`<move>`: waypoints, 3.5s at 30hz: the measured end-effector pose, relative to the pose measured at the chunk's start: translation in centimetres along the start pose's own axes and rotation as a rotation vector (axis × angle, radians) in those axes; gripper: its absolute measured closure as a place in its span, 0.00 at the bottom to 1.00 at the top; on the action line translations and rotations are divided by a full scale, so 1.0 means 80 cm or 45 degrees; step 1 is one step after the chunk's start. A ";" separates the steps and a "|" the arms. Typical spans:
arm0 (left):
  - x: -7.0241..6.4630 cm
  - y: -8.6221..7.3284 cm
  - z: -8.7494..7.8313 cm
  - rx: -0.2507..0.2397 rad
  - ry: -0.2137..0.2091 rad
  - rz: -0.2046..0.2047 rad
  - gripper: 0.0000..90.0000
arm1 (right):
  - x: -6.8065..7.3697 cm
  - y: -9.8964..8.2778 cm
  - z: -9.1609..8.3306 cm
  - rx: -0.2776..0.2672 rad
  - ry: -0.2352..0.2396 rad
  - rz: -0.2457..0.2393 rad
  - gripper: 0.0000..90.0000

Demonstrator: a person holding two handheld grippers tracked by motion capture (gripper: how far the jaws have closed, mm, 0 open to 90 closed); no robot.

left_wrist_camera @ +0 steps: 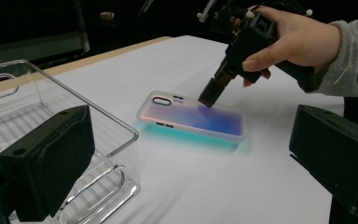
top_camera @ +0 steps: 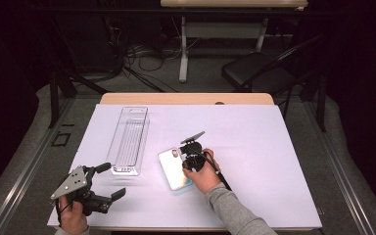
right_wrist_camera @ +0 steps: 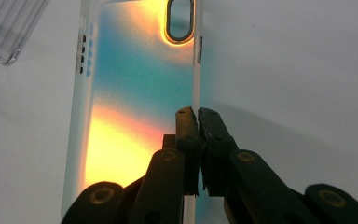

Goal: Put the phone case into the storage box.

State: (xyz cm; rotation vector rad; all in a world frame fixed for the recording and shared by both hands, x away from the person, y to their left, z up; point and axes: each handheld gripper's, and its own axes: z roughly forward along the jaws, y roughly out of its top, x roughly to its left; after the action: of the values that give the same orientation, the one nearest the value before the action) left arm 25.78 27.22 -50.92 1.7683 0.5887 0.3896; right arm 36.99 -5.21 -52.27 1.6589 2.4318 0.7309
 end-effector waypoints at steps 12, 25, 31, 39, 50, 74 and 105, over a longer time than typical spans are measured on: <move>-0.006 0.002 0.006 0.022 -0.053 -0.028 0.00 | -0.012 -0.005 -0.024 -0.051 0.006 -0.002 0.97; -0.009 0.013 0.018 0.012 -0.066 -0.128 0.00 | -0.041 -0.010 -0.053 -0.155 -0.002 0.026 0.97; -0.013 0.024 0.030 0.046 -0.067 -0.142 0.00 | -0.055 -0.012 -0.066 -0.211 -0.002 0.041 0.97; -0.013 0.037 0.045 0.043 -0.084 -0.200 0.00 | -0.058 -0.016 -0.076 -0.256 -0.005 0.051 0.97; -0.017 0.060 0.077 0.103 -0.122 -0.197 0.00 | -0.057 -0.021 -0.087 -0.306 -0.016 0.056 0.97; -0.013 0.091 0.138 0.141 -0.014 -0.273 0.10 | -0.053 -0.038 -0.096 -0.446 -0.026 0.051 0.97; -0.011 0.083 0.156 0.142 -0.021 -0.377 0.26 | -0.045 -0.059 -0.093 -0.601 -0.076 0.008 0.97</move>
State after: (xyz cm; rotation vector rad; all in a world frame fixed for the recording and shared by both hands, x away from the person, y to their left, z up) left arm 33.15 15.48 -47.90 1.7544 0.8603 0.1390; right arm 31.82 -12.24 -48.43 1.4729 2.0048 1.1300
